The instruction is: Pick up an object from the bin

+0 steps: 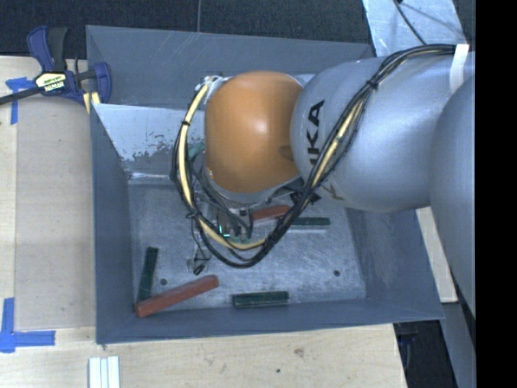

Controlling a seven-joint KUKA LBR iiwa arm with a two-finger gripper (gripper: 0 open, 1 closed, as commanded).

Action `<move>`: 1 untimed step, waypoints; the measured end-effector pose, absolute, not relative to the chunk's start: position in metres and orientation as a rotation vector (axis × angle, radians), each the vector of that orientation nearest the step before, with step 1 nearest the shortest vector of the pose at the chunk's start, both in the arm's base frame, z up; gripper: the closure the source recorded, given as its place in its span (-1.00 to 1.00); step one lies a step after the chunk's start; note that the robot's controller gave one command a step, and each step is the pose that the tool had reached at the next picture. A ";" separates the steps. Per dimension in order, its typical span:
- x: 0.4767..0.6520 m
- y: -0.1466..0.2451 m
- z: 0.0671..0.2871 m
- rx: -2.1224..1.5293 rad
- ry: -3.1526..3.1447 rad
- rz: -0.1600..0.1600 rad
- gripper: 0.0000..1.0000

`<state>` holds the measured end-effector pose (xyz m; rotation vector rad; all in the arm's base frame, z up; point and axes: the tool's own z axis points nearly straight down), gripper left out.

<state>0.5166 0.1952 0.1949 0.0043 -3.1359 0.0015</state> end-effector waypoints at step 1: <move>0.489 0.180 0.069 0.473 -3.110 -0.001 -1.00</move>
Offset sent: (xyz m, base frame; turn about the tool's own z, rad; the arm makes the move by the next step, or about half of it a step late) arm -0.0284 -0.0150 -0.1249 -0.2992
